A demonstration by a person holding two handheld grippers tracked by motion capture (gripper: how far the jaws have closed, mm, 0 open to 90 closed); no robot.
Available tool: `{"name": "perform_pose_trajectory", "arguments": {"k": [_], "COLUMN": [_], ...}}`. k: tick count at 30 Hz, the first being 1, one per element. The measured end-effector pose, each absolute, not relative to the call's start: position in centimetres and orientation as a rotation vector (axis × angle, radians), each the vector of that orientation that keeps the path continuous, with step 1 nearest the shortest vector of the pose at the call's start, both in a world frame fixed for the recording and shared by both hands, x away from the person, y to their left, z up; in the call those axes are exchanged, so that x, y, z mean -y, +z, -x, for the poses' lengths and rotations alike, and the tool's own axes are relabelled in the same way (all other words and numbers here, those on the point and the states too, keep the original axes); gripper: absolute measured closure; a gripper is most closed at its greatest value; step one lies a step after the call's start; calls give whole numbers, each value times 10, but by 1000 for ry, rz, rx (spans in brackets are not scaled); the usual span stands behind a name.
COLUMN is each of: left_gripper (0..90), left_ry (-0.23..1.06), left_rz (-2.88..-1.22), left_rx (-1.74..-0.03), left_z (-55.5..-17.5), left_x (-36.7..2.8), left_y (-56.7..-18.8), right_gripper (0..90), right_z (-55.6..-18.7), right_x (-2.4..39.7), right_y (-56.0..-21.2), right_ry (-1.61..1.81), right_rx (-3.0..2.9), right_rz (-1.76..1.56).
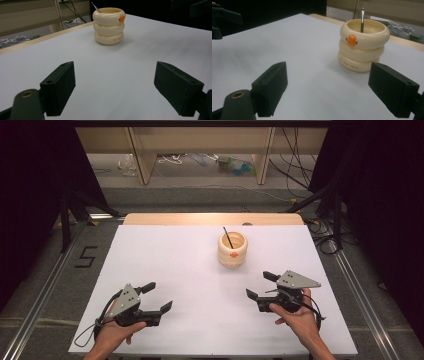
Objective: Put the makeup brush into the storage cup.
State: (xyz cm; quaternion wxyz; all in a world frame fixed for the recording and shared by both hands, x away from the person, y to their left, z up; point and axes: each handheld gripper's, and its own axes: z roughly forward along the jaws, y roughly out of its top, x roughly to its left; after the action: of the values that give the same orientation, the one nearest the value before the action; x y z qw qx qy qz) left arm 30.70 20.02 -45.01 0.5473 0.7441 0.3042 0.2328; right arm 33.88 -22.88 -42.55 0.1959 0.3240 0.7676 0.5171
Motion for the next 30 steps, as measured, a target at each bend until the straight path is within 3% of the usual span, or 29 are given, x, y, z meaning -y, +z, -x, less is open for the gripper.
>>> {"name": "perform_pose_trajectory", "arguments": {"k": [30], "left_gripper": [171], "left_ry": [552], "left_rz": [-1766], "left_rx": [-722], "left_z": [-307], "left_x": [-200], "left_y": [-450], "right_gripper": [167], "right_z": [-316], "right_x": [239], "right_y": [-433], "right_ry": [1429], "right_rx": [-2175], "right_rz": [-895]}}
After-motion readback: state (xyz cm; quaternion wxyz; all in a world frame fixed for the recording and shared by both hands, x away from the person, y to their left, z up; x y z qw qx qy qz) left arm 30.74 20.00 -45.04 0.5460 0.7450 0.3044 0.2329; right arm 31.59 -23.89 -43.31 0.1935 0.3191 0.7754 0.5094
